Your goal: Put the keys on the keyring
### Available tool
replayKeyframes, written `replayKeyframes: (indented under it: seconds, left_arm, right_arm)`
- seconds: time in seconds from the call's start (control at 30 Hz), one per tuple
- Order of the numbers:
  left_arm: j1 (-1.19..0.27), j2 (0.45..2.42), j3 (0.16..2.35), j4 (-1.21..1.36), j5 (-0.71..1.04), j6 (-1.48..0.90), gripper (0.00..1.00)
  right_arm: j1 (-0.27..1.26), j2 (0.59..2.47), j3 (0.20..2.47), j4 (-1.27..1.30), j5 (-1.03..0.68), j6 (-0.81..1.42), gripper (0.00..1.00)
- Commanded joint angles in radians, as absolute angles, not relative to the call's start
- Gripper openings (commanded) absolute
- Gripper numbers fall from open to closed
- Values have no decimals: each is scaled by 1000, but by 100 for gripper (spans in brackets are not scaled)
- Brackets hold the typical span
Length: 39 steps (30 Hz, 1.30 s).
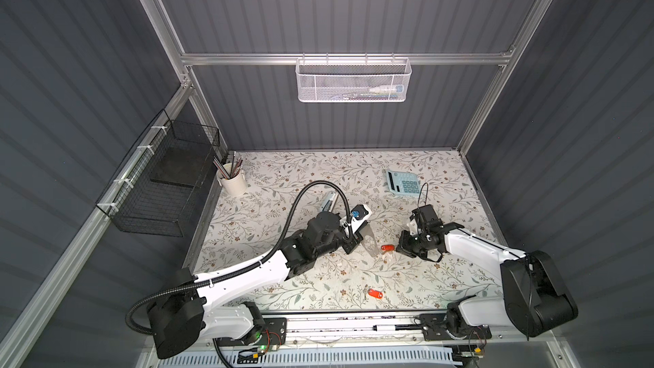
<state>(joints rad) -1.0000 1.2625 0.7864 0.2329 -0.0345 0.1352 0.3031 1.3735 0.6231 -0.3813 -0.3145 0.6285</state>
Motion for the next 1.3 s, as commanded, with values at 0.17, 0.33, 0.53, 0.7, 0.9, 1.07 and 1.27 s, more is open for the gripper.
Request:
replayKeyframes:
  seconds: [0.17,0.33,0.53,0.7,0.9,1.07,1.27]
  left_arm:
    - [-996,1286,818,267,-29,148,0]
    - [-996,1287,818,270,-28,144,0]
    - [-992,1284,816,268,-25,141,0]
    - [-989,1278,816,271,-23,137,0]
    - [-972,1259,796,300,4,114,0]
    - [-940,1235,764,351,94,115,0]
    - [-911,1229,755,385,184,98,0]
  right_arm:
    - [298,1405,631,-394,-279,630,4]
    - [298,1403,626,-356,-291,628,14]
    - [295,1318,618,-379,-282,628,27]
    - [270,1233,609,-416,-317,623,34]
    - [231,1056,620,-288,-398,522,50]
    - [229,969,598,49,-576,424,66]
    - [238,959,483,510,-848,519,55]
